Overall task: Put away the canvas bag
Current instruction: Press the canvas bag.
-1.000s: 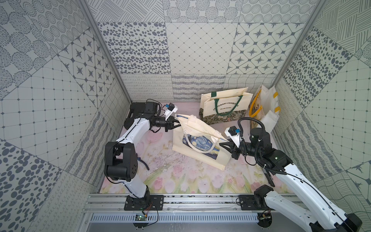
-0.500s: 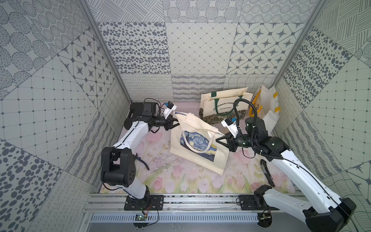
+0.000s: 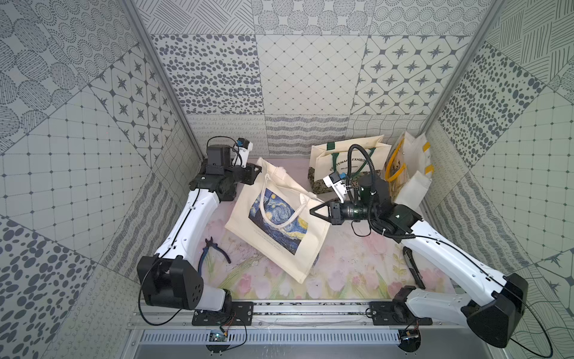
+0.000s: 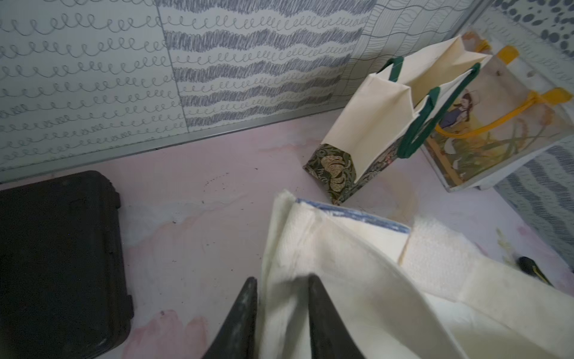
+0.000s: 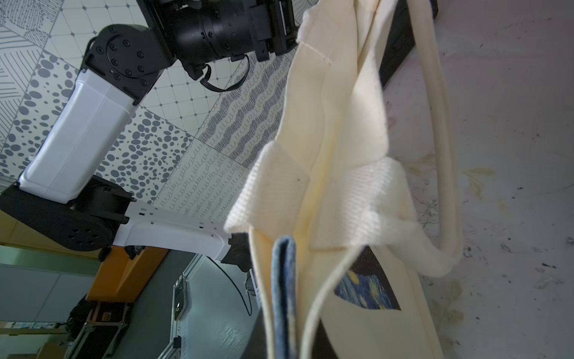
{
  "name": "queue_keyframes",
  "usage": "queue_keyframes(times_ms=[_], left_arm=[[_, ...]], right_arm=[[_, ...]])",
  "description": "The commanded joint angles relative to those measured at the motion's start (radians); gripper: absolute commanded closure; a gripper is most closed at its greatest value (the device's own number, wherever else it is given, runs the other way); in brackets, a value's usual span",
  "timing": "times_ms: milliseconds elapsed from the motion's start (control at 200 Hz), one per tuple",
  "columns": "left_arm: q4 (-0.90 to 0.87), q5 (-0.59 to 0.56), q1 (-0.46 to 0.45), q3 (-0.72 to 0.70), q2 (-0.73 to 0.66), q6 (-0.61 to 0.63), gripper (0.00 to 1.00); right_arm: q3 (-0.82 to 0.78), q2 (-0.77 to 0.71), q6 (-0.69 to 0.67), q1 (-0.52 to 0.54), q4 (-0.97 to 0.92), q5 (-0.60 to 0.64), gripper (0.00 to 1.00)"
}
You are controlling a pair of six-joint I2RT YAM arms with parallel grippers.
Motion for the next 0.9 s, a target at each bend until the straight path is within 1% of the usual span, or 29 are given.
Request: queue_keyframes(times_ms=[0,135,195,245,285,320,375,390,425,515,595,690,795,895], left_arm=[[-0.162,-0.173,0.006,0.043,0.041,-0.018,0.86],[-0.082,-0.160,0.006,-0.019,0.051,-0.031,0.86],[-0.069,-0.148,0.006,-0.023,0.063,-0.048,0.81],[-0.071,-0.138,0.006,-0.019,0.064,-0.065,0.73],[-0.063,-0.131,0.006,-0.027,0.054,-0.080,0.71],[-0.042,-0.123,0.006,-0.046,0.032,-0.094,0.69],[0.004,-0.125,0.006,-0.097,-0.021,-0.115,0.60],[0.040,-0.129,0.005,-0.111,-0.036,-0.122,0.58],[0.075,-0.138,0.005,-0.142,-0.074,-0.134,0.55],[0.103,-0.145,0.004,-0.176,-0.151,-0.150,0.52],[0.084,-0.096,-0.011,-0.179,-0.187,-0.156,0.52],[0.063,-0.067,-0.077,-0.207,-0.228,-0.127,0.54],[0.086,-0.055,-0.198,-0.292,-0.301,-0.071,0.54],[0.125,-0.039,-0.307,-0.386,-0.358,-0.024,0.50]], right_arm=[[-0.048,0.034,0.252,0.018,0.145,0.074,1.00],[-0.127,0.023,0.319,0.017,0.118,0.213,1.00],[-0.158,0.010,0.338,0.015,0.090,0.279,1.00],[-0.181,-0.001,0.353,0.015,0.071,0.331,1.00],[-0.201,-0.014,0.359,0.016,0.074,0.361,1.00],[-0.217,-0.028,0.364,0.016,0.079,0.392,1.00],[-0.228,-0.048,0.381,0.017,0.055,0.467,1.00],[-0.226,-0.052,0.384,0.018,0.041,0.489,1.00],[-0.216,-0.059,0.378,0.018,0.007,0.537,1.00],[-0.181,-0.079,0.342,0.018,-0.060,0.635,1.00],[-0.172,-0.090,0.336,0.018,-0.063,0.667,1.00],[-0.155,-0.058,0.345,0.019,-0.082,0.652,1.00],[-0.166,-0.022,0.395,0.035,-0.078,0.643,1.00],[-0.187,0.000,0.433,0.058,-0.043,0.662,1.00]])
